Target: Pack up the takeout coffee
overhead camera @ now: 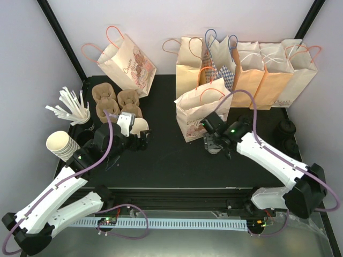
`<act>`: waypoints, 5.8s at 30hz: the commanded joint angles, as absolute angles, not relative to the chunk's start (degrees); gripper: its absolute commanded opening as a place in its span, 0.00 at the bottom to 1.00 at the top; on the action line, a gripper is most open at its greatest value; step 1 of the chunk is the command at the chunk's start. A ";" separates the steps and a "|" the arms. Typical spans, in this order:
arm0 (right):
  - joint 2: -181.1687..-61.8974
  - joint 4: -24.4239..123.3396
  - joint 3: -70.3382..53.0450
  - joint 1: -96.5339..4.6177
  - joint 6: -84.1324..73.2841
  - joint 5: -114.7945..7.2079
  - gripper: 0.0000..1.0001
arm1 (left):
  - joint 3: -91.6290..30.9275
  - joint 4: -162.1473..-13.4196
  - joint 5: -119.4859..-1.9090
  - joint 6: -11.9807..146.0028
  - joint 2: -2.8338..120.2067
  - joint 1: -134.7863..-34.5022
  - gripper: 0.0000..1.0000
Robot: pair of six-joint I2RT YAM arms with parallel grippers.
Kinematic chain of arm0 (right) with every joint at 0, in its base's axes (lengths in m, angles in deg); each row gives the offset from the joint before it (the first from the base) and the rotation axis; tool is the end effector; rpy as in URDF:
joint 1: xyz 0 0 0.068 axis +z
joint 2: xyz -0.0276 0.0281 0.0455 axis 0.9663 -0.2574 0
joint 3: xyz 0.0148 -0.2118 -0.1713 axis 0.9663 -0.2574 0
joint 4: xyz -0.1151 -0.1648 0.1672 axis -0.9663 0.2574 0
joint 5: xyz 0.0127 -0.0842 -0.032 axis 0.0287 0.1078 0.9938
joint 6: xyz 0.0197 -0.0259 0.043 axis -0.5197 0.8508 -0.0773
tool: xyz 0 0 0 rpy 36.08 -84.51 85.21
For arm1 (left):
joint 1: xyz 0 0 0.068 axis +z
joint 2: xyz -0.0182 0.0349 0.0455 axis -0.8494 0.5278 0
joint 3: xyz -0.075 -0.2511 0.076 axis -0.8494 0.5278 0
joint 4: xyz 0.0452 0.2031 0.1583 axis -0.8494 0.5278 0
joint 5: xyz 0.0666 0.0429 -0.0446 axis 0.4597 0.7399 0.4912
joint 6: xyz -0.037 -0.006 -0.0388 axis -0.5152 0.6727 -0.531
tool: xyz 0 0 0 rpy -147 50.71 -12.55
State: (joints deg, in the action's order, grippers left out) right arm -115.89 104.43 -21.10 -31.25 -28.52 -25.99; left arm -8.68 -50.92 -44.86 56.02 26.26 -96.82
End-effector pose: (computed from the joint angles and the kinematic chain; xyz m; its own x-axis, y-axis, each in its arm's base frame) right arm 0.1863 0.1617 0.2761 -0.8564 -0.1734 -0.4863 -0.1491 0.9849 -0.0885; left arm 0.1271 -0.0958 0.3350 -0.5326 -0.0611 -0.8441 0.3503 0.8921 -0.2855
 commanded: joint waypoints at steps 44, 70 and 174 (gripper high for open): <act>-99.21 103.78 -21.68 -59.97 -17.33 -51.70 0.97 | -15.71 -43.65 -46.62 58.86 36.92 -83.67 0.99; -91.41 101.64 -30.22 -59.97 -16.31 -76.61 0.96 | -50.99 -32.82 -55.67 59.19 84.03 -66.13 0.47; -92.21 101.96 -31.08 -59.98 -15.84 -75.49 0.96 | -38.54 -47.80 -57.09 43.43 67.94 -61.29 0.02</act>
State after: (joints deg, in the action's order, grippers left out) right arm -93.05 101.92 -31.44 -59.86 -16.61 -75.23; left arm -36.70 -46.52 -55.42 42.45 70.19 -61.89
